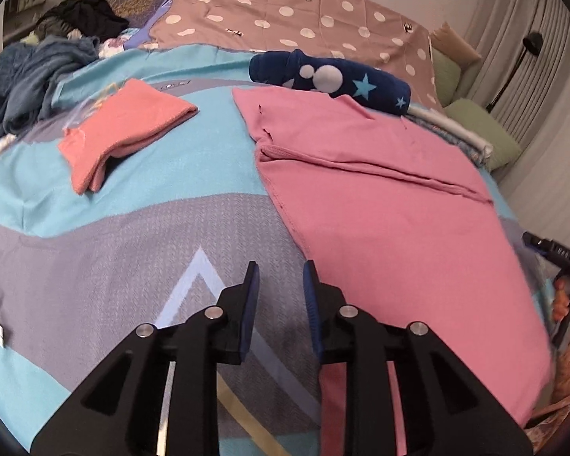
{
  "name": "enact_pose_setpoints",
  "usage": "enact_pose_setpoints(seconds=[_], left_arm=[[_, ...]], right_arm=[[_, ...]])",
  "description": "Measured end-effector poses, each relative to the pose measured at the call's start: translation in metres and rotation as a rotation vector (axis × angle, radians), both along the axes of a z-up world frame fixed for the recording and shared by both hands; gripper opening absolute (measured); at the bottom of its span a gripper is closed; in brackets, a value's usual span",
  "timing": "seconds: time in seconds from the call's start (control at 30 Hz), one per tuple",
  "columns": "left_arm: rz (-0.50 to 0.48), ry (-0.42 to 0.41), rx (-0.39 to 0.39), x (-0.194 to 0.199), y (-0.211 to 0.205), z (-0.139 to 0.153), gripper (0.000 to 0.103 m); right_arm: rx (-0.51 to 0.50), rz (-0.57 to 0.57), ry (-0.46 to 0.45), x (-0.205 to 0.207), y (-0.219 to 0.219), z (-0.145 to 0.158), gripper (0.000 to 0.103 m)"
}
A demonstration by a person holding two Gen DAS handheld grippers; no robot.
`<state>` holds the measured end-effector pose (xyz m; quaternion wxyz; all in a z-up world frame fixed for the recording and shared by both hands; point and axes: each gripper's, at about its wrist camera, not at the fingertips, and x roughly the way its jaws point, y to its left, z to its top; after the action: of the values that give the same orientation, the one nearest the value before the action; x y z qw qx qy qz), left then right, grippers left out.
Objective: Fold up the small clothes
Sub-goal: 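Move both open grippers over the flat pink shirt's hem, then grasp the pink shirt hem with both grippers and fold it over the body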
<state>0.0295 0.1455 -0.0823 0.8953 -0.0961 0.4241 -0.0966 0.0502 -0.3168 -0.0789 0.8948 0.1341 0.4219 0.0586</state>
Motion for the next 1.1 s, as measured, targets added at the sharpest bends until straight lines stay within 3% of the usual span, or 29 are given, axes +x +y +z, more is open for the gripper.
enact_pose_setpoints(seconds=[0.23, 0.43, 0.73, 0.93, 1.1], left_arm=[[-0.056, 0.023, 0.005, -0.037, -0.002, -0.009, 0.031], [-0.142, 0.046, -0.108, -0.071, -0.006, -0.015, 0.031], [-0.237, 0.065, -0.150, -0.128, -0.009, -0.019, 0.031], [-0.257, 0.053, -0.157, -0.162, -0.009, -0.020, 0.031], [-0.254, 0.045, -0.199, -0.167, -0.006, -0.024, 0.031]], right_arm=[[0.033, 0.017, 0.014, -0.036, -0.008, -0.003, 0.048], [0.151, 0.049, 0.041, -0.072, -0.015, -0.011, 0.048], [0.219, 0.136, 0.077, -0.149, -0.018, -0.025, 0.049], [0.316, 0.188, 0.069, -0.202, -0.028, -0.026, 0.062], [0.360, 0.195, 0.049, -0.213, -0.029, -0.029, 0.066]])
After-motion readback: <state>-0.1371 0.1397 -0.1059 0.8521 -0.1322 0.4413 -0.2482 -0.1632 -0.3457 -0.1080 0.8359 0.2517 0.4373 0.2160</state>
